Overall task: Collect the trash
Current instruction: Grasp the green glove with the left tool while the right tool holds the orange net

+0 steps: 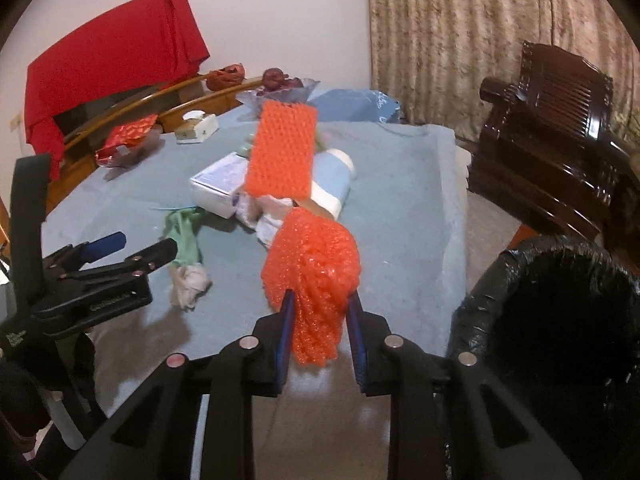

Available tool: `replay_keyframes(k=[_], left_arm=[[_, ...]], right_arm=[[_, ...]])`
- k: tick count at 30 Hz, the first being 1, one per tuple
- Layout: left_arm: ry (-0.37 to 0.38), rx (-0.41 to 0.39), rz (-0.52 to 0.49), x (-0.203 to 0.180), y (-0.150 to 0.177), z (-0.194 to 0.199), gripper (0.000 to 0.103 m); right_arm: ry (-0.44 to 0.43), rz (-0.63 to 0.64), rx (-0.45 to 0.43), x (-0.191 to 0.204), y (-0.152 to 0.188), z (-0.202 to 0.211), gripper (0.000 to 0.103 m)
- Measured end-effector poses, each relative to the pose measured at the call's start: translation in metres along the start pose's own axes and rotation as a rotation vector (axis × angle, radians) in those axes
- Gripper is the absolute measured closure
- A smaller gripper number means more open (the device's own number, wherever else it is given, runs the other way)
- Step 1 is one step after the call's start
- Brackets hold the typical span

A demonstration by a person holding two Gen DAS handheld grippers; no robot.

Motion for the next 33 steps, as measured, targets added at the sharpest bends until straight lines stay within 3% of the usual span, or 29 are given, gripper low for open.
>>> replay_keyframes(k=[5,10,14,15,19,24,33], left_arm=[[-0.037,0.049,0.004,-0.007,-0.002,-0.023,0.017],[-0.022,0.102,0.023,-0.008,-0.006,-0.042,0.021],[0.009,0.112,0.019,-0.01,-0.01,-0.045,0.044],[0.005,0.115,0.023,-0.009,-0.009,-0.046,0.055],[0.045,0.121,0.064,0.002,-0.008,-0.042,0.081],[0.06,0.1,0.084,0.01,-0.008,-0.021,0.087],[0.115,0.019,0.046,0.003,-0.013,0.042,0.087]], right_arm=[[0.004,-0.006,0.007,-0.004,0.003,-0.008,0.078],[0.0,-0.018,0.009,-0.01,0.004,-0.011,0.078],[-0.007,-0.018,0.005,-0.01,0.003,-0.01,0.078],[-0.008,-0.016,0.005,-0.01,0.003,-0.01,0.078],[-0.013,-0.01,0.001,-0.007,0.003,-0.005,0.078],[-0.022,0.006,-0.021,-0.002,-0.003,0.006,0.078],[-0.027,0.025,-0.072,0.007,-0.016,0.03,0.078]])
Point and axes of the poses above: each gripper's, at about its wrist camera, not at the fingertips, and z roughly against the way its jaws point, x to its left, y to its underside, the point moved 1 cm from there along -z, roughly the way its jaws point, and after that the axes turned 9 degrees about -y, right-handed, at the moved point
